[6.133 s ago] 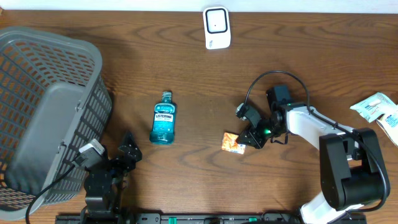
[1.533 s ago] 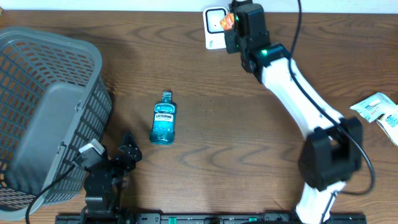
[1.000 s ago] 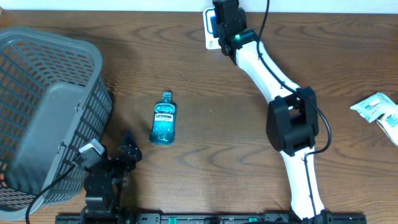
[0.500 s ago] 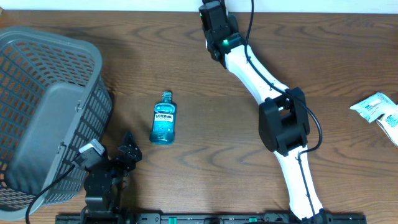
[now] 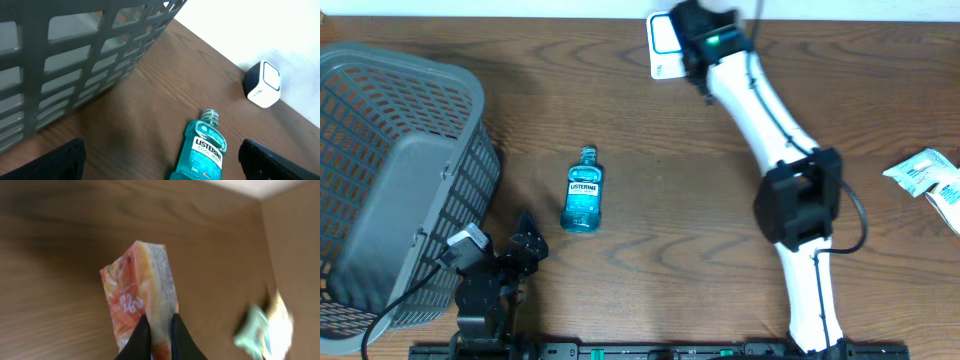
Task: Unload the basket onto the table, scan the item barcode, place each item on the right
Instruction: 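Carry the Kleenex pack to the table's right edge and release it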
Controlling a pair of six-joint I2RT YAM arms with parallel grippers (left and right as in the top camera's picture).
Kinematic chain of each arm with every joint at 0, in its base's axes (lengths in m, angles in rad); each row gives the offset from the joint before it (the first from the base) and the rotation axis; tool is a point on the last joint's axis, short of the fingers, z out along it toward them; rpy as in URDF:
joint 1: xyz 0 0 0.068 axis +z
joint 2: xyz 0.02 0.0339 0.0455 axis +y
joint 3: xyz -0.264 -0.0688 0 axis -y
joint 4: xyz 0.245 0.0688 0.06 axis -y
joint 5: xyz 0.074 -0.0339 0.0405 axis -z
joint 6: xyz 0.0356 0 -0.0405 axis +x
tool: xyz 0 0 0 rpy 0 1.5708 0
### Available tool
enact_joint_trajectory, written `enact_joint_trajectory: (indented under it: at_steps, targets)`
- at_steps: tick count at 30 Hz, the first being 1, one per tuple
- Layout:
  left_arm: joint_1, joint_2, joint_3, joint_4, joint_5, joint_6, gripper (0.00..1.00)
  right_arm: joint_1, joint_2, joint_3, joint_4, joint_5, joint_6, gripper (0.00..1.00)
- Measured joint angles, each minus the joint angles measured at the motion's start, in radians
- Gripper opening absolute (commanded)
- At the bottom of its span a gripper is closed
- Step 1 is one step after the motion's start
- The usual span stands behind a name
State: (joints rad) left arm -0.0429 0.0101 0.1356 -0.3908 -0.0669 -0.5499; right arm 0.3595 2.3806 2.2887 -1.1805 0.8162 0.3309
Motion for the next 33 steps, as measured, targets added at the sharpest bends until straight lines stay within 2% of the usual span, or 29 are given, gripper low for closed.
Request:
enact_joint_trajectory:
  at_steps: [5,11,21,26,29,32,33]
  targets:
    - [0.0,0.0,0.0,0.0,0.0,0.0,0.98,-0.194,-0.006,0.001,-0.14,0.012,0.19,0.01]
    - [0.0,0.0,0.0,0.0,0.0,0.0,0.98,-0.448,-0.006,-0.002,-0.136,-0.075,0.284,0.01]
    - [0.0,0.0,0.0,0.0,0.0,0.0,0.98,-0.701,-0.008,-0.159,0.092,-0.45,0.22,0.01]
    - [0.0,0.0,0.0,0.0,0.0,0.0,0.98,-0.766,-0.008,-0.206,0.09,-0.486,0.167,0.02]
    - [0.0,0.0,0.0,0.0,0.0,0.0,0.98,-0.789,-0.013,-0.206,0.066,-0.475,0.125,0.16]
    - [0.0,0.0,0.0,0.0,0.0,0.0,0.98,-0.808,-0.03,-0.206,0.048,-0.48,0.1,0.49]
    - [0.0,0.0,0.0,0.0,0.0,0.0,0.98,-0.813,-0.042,-0.206,0.048,-0.489,0.094,0.57]
